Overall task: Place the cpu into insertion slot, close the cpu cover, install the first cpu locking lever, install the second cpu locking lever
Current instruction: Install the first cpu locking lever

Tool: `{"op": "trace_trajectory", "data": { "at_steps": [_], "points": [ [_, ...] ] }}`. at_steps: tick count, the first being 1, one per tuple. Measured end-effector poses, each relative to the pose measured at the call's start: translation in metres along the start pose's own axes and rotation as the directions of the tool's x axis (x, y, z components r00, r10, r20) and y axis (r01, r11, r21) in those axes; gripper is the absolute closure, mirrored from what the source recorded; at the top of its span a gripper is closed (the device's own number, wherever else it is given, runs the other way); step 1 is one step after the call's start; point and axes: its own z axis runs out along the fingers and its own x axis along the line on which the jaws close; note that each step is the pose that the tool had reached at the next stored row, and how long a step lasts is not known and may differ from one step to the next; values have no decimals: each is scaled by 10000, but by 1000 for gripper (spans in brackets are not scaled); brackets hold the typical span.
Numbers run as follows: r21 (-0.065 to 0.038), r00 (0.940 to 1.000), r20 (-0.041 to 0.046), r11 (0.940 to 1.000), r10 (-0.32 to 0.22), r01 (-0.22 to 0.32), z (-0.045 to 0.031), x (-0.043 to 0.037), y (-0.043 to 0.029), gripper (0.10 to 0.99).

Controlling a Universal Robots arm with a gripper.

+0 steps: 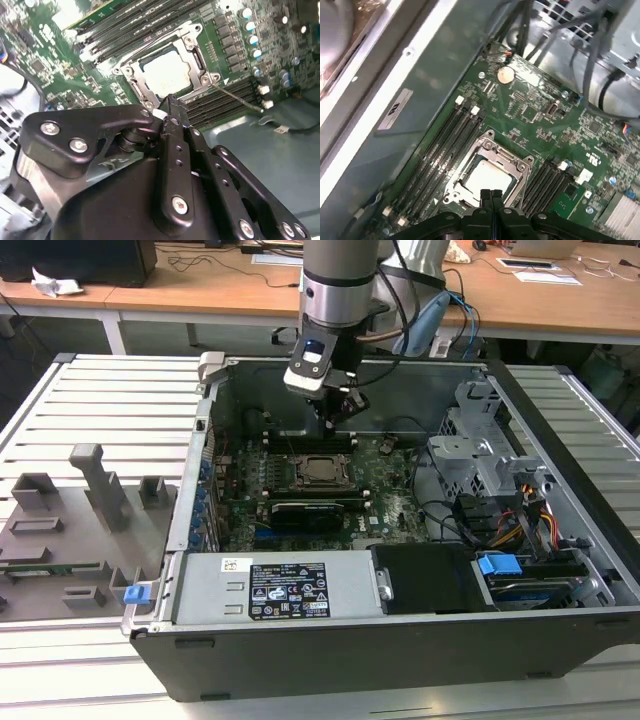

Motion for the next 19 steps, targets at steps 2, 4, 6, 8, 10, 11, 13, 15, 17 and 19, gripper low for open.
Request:
{"op": "trace_trajectory", "data": {
  "at_steps": [2, 4, 6, 8, 10, 11, 13, 15, 17, 19],
  "points": [
    [-4, 9981, -16, 9981, -621, 621, 6, 0, 0, 980],
    [-10, 9914, -33, 9914, -1310, 1310, 13, 0, 0, 980],
    [-13, 9844, -44, 9844, -1761, 1761, 19, 0, 0, 980],
    [-16, 9769, -52, 9769, -2135, 2135, 22, 0, 0, 980],
    [-22, 9664, -63, 9664, -2570, 2570, 26, 0, 0, 980],
    [-24, 9613, -68, 9614, -2753, 2753, 28, 0, 0, 980],
    [-30, 9479, -78, 9479, -3185, 3185, 33, 0, 0, 980],
    [-33, 9362, -86, 9362, -3514, 3514, 36, 0, -1, 980],
    [-38, 9221, -94, 9222, -3867, 3867, 39, 0, -1, 980],
    [-44, 9037, -104, 9037, -4281, 4281, 43, 0, -1, 980]
  ]
}}
